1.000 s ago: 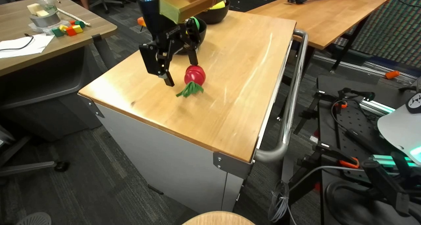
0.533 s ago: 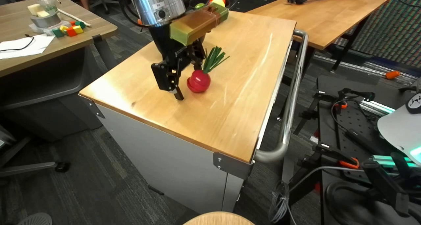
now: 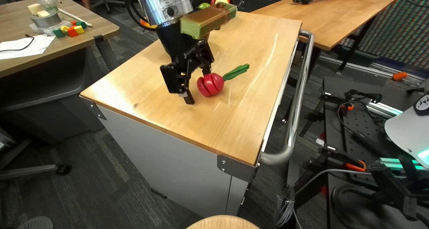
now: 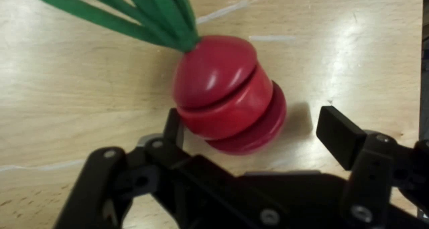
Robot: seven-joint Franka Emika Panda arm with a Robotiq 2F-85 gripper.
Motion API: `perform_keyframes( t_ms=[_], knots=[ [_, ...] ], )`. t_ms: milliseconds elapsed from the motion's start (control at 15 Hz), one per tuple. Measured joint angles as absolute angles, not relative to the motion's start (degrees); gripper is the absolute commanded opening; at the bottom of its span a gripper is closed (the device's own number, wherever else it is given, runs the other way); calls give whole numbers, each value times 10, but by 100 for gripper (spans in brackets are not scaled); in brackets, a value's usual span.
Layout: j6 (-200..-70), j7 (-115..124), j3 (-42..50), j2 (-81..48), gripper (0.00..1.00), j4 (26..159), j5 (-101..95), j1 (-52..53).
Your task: Place the fruits and vegetables inside the two black bowls
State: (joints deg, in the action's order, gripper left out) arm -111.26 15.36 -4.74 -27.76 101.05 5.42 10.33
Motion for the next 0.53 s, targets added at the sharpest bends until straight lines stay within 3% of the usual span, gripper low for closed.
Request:
perform_keyframes(
  t_ms=[533],
  knots=[
    [-1041,109,-49,-264,100,1013,72,96]
  ],
)
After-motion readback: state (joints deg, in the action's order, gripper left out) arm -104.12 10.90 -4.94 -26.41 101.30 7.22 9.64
